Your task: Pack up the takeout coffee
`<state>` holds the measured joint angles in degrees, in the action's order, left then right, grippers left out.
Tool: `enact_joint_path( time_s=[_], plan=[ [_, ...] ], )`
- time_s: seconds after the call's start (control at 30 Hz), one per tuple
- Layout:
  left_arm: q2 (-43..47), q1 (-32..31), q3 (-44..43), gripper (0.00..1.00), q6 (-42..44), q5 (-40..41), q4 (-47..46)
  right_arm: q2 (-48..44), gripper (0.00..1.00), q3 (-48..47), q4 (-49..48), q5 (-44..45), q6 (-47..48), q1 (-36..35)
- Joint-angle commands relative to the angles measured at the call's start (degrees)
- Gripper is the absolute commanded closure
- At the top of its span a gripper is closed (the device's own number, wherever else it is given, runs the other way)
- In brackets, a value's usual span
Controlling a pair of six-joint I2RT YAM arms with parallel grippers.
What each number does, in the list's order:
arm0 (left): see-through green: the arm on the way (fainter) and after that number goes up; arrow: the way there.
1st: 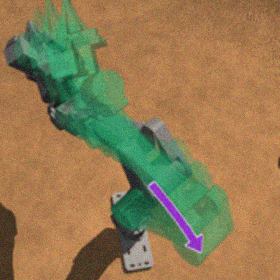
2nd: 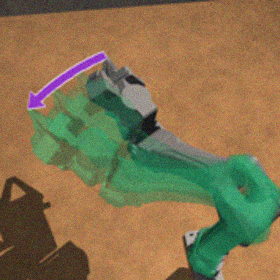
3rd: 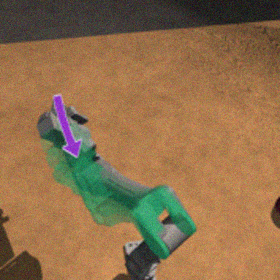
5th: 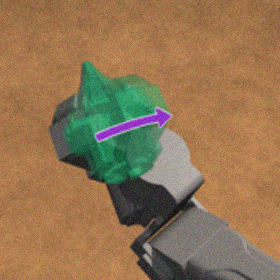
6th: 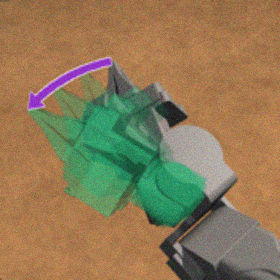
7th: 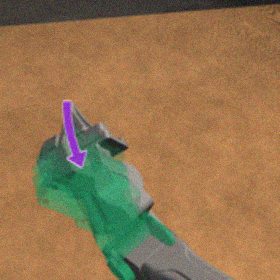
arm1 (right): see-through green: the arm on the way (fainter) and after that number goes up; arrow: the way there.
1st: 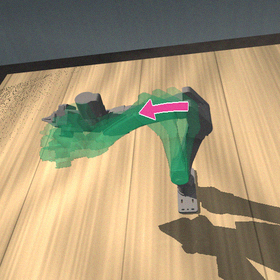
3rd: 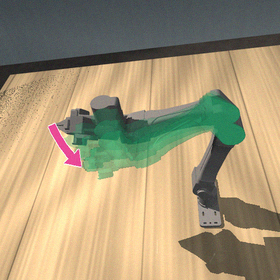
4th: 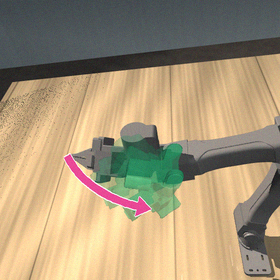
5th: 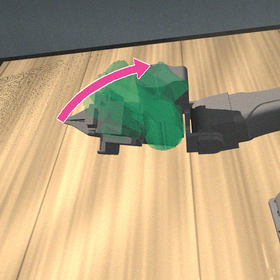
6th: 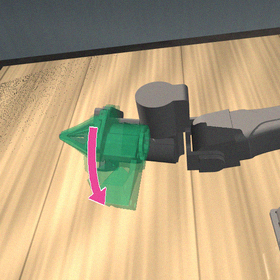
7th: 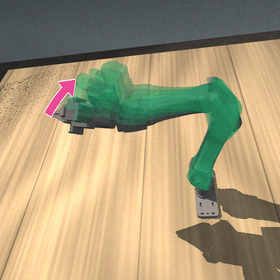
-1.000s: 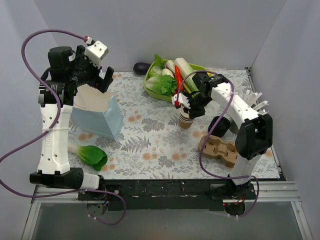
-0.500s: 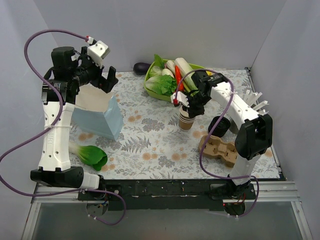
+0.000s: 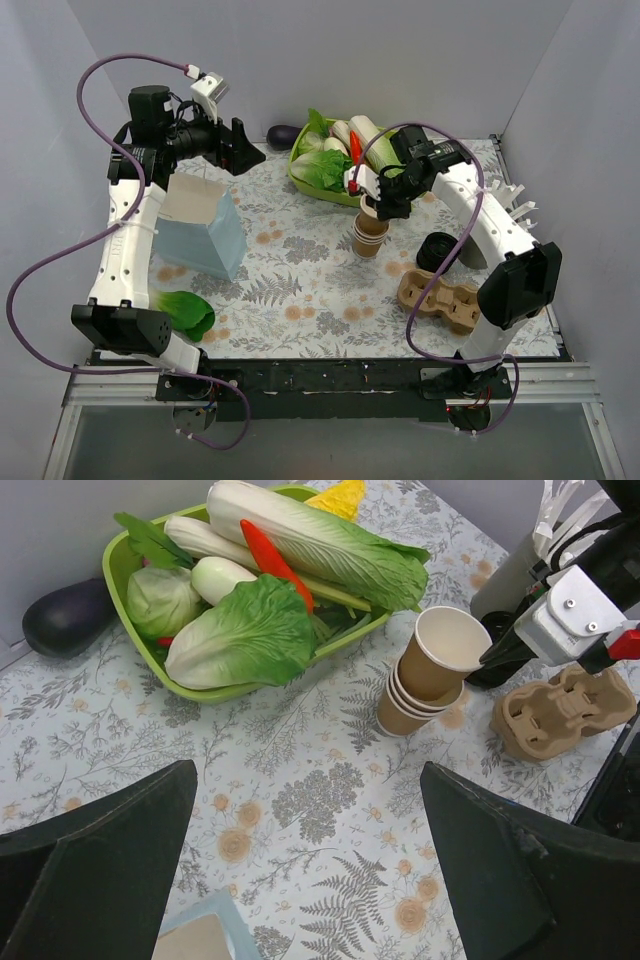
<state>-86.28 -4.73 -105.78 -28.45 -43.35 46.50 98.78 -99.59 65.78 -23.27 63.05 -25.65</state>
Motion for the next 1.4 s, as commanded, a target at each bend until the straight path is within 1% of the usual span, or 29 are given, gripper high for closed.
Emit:
enact_joint_path(
  time_s=[0.0, 0.13, 0.27, 0.37, 0.43, 0.5, 0.53, 0.6, 0.63, 0.77, 0.87, 0.9, 0.93, 1.0, 1.13, 1.3, 1.33, 1.37],
  plan=[
    [1.5, -0.1, -0.5, 0.04, -1.4, -2.7, -2.1, -3.9, 0.99, -4.5, -0.9, -0.6, -3.0, -1.0],
    [1.6, -0.1, -0.7, 0.04, -1.8, -2.1, -3.3, -3.9, 0.99, -11.0, 3.6, -0.6, -2.0, -4.1],
    [1.5, -0.2, -1.5, 0.04, -4.3, -1.5, -4.9, -3.9, 0.99, -12.4, 5.6, 0.0, -1.8, -7.8],
    [1.8, -0.6, -2.2, 0.03, -4.5, -0.9, -5.7, -4.5, 0.99, -10.5, 4.4, 0.9, -1.3, -11.5],
    [2.2, -1.5, -1.9, 0.03, -3.9, 1.2, -6.5, -4.9, 0.99, -8.7, 2.6, 1.0, -0.1, -14.7],
    [2.1, -2.4, -1.8, 0.03, -3.4, 3.4, -7.4, -4.9, 0.99, -5.0, 1.3, 1.9, 1.0, -17.0],
    [2.0, -2.9, -2.0, 0.03, -3.3, 5.9, -8.0, -4.8, 0.99, -3.7, 0.7, 2.1, 1.5, -19.0],
    [1.1, -4.9, -3.2, 0.03, -2.1, 8.6, -8.2, -4.0, 0.99, -0.4, -1.3, 1.9, 2.3, -20.5],
    [1.0, -5.8, -3.5, 0.02, -1.4, 11.3, -8.3, -3.5, 0.99, 0.4, -1.6, 1.6, 2.3, -21.3],
    [0.9, -11.0, -4.5, 0.02, 3.3, 17.3, -8.0, -3.2, 0.99, 5.6, -4.8, -0.7, 1.6, -21.7],
    [0.8, -13.1, -4.4, 0.02, 4.9, 20.1, -7.6, -5.4, 0.99, 12.3, -11.2, -2.2, 1.3, -21.7],
    [0.9, -13.6, -4.0, 0.02, 5.1, 20.7, -7.5, -6.8, 0.99, 13.9, -15.5, -3.2, 0.3, -21.7],
    [1.1, -14.2, -3.8, 0.02, 4.9, 21.1, -7.7, -7.4, 0.99, 17.3, -17.3, -3.6, -0.3, -21.8],
    [1.3, -14.8, -3.4, 0.02, 4.5, 22.3, -7.8, -8.0, 0.99, 19.6, -20.2, -5.5, -1.5, -21.9],
    [1.6, -16.7, -2.6, 0.02, 5.3, 24.0, -7.6, -6.2, 0.99, 20.4, -21.7, -8.6, -5.9, -22.0],
    [1.4, -17.9, -2.7, 0.02, 6.5, 25.7, -7.6, -6.2, 0.99, 22.3, -23.4, -7.9, -6.8, -22.2],
    [1.4, -18.1, -2.9, 0.02, 6.5, 25.6, -7.6, -6.1, 0.95, 22.4, -23.2, -7.8, -6.6, -22.2],
    [1.3, -18.2, -2.9, 0.02, 6.5, 25.7, -7.6, -6.0, 0.87, 22.4, -21.9, -7.8, -6.3, -22.2]
  ],
)
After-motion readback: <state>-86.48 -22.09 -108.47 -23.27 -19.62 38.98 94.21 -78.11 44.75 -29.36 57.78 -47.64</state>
